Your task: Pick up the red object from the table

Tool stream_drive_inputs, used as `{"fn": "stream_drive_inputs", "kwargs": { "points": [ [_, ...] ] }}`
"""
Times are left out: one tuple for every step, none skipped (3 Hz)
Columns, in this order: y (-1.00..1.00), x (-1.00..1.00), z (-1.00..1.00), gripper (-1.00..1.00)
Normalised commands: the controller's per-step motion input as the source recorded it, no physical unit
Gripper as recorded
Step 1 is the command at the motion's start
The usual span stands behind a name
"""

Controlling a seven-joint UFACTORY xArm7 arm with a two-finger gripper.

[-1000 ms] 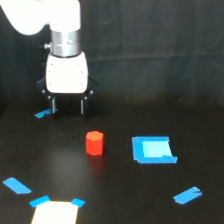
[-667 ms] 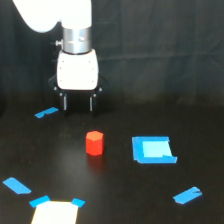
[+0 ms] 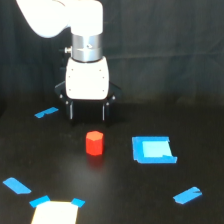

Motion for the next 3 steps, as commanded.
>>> {"fn": "stream_drive_inputs", "kwargs": {
  "points": [
    [-1.0, 0.37, -0.34, 1.0],
    [-1.0, 0.64, -0.03, 0.77],
    [-1.0, 0.08, -0.09, 0.37]
  ]
}}
